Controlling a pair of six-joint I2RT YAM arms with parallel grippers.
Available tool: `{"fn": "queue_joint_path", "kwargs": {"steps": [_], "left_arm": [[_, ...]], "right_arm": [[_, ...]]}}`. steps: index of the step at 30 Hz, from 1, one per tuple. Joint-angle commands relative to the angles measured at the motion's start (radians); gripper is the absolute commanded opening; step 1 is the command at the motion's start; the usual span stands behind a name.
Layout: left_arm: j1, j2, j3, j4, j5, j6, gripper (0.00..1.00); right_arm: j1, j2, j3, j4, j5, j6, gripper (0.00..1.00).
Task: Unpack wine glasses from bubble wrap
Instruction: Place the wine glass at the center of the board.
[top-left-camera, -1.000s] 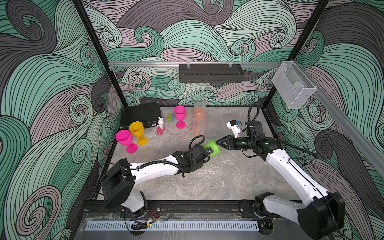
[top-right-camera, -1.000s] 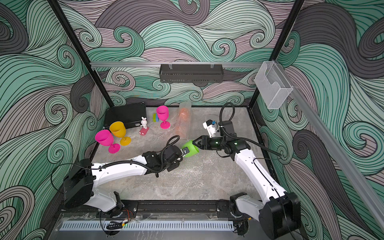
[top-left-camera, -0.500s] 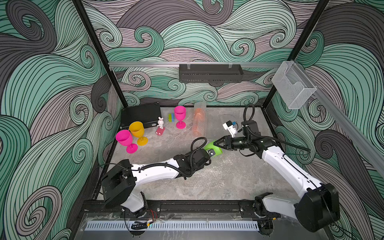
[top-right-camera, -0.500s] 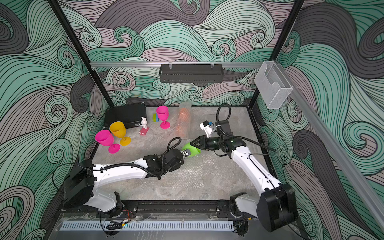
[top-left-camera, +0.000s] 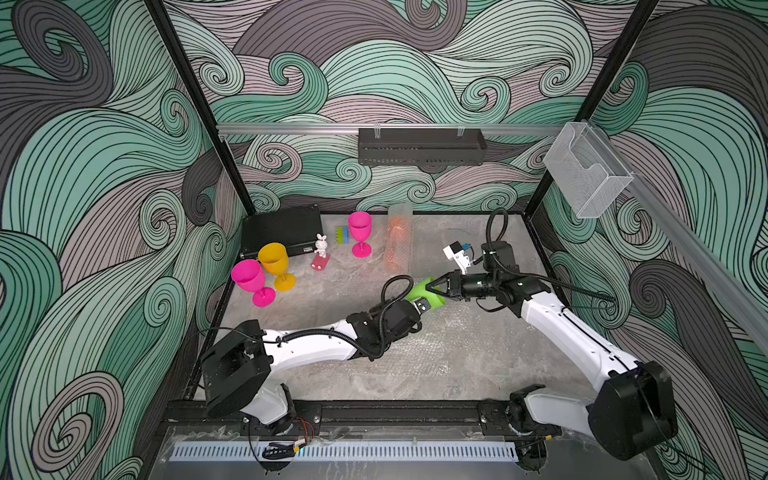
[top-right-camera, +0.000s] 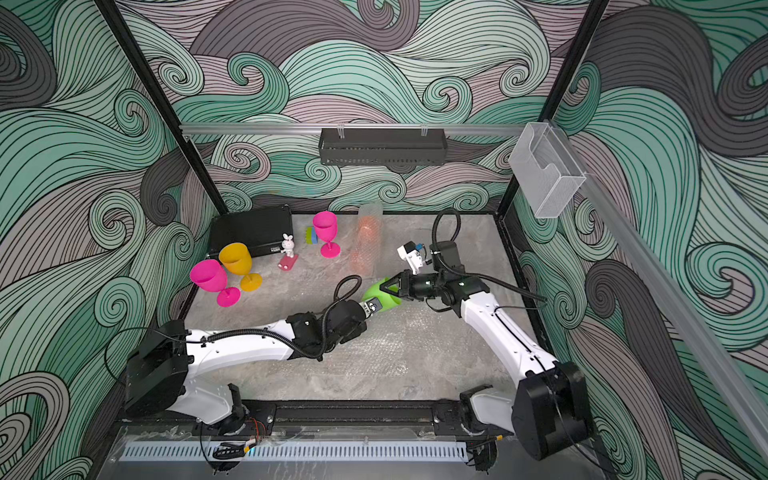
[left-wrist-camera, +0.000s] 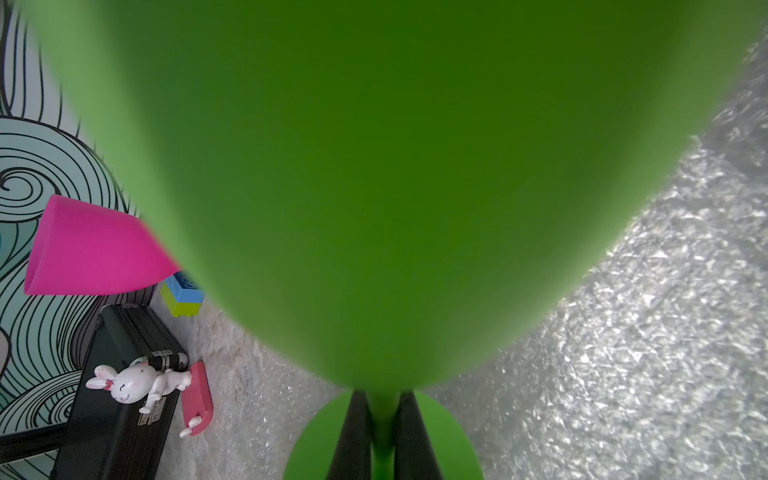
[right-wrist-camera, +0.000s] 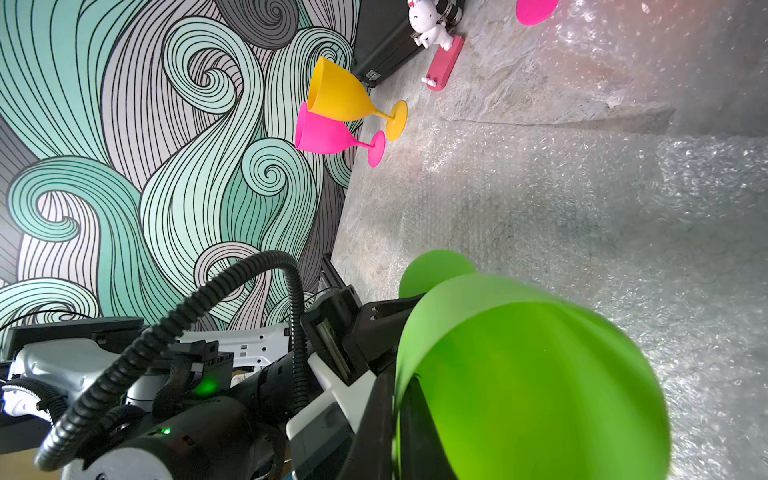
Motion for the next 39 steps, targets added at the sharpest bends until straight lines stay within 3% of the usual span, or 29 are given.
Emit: {"fn": "queue_joint_path", "kwargs": {"steps": [1, 4, 6, 9, 14, 15, 16, 25, 30, 39], "left_arm": [[-0.015, -0.034, -0.01, 0.084, -0.057, 0.015, 0.03], [-0.018, -0.043, -0.035, 0.144, -0.102, 0.034, 0.07], [-0.019, -0.047, -0.04, 0.156, -0.112, 0.035, 0.15], [-0.018, -0.047, -0.036, 0.148, -0.116, 0.03, 0.43], [-0.016, -0.095, -0.049, 0.182, -0.147, 0.002, 0.67], [-0.012, -0.111, -0.052, 0.181, -0.141, -0.009, 0.91], [-0.005, -0.124, -0.051, 0.175, -0.135, -0.022, 0.99], [0.148, -0.302, -0.037, -0.012, -0.011, -0.282, 0.99], [0.339, -0.383, 0.0, -0.191, 0.112, -0.535, 0.98], [0.575, -0.498, 0.02, -0.415, 0.272, -0.777, 0.98]], "right_arm": [[0.003, 0.004, -0.012, 0.056, -0.048, 0.026, 0.04], [0.003, 0.002, -0.014, 0.059, -0.045, 0.027, 0.01], [0.002, -0.003, -0.014, 0.069, -0.033, 0.035, 0.0], [-0.011, -0.016, -0.012, 0.092, -0.017, 0.052, 0.0], [-0.028, -0.022, 0.02, 0.1, 0.008, 0.06, 0.0], [-0.03, -0.02, 0.029, 0.096, 0.017, 0.057, 0.0], [-0.033, -0.017, 0.038, 0.087, 0.026, 0.052, 0.0], [-0.009, 0.065, 0.157, 0.018, 0.143, -0.015, 0.0], [0.088, 0.15, 0.324, -0.138, 0.301, -0.141, 0.0], [0.276, 0.403, 0.663, -0.33, 0.553, -0.304, 0.0]]}}
